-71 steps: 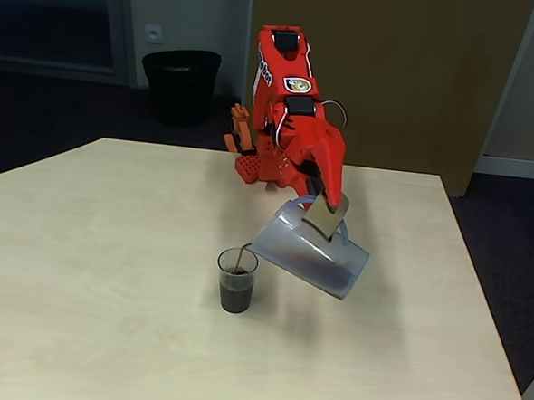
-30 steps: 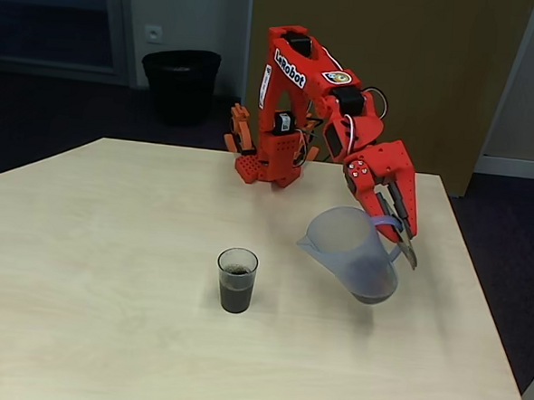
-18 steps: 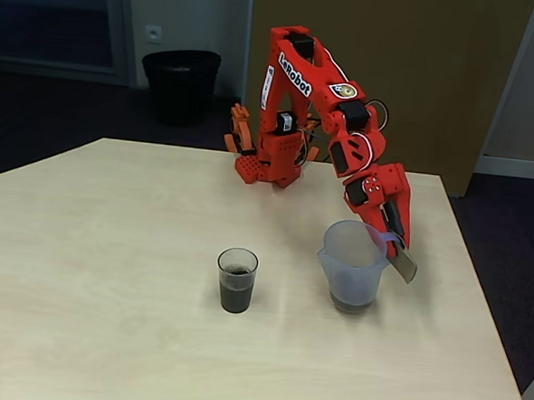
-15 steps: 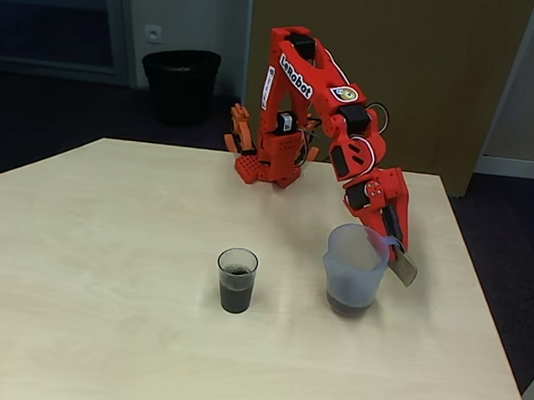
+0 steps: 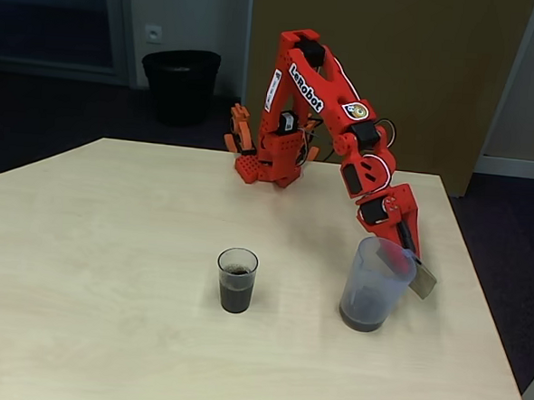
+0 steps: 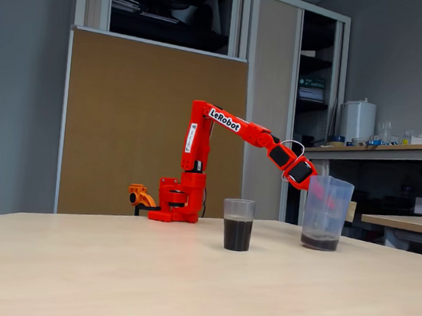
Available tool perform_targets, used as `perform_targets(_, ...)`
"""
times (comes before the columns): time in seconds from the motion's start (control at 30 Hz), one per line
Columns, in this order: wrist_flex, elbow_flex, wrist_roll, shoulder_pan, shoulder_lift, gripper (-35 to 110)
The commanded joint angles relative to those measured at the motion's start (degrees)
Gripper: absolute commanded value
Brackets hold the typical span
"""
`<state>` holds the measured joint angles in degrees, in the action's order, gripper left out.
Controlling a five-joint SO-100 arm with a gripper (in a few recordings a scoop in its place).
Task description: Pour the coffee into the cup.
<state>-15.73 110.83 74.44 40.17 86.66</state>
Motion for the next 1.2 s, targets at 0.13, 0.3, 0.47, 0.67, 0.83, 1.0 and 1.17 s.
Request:
perform_targets(0.13, 1.8, -3.7, 7.9, 2.0, -0.5, 0)
perform_targets(0.3, 0.4, -2.6, 14.9, 2.3, -0.2, 3)
perform_targets(0.47, -0.6, -0.7, 17.8, 2.3, 0.6, 5)
perform_targets(0.67, -2.5, 0.4, 21.7, 2.6, 0.8, 9)
perform_targets(0.83, -3.6, 1.9, 24.0, 2.8, 0.6, 10)
perform_targets(1.0, -4.8, 3.0, 24.0, 2.6, 0.9, 11)
perform_targets(1.17, -5.8, 3.2, 23.1, 2.1, 1.4, 11)
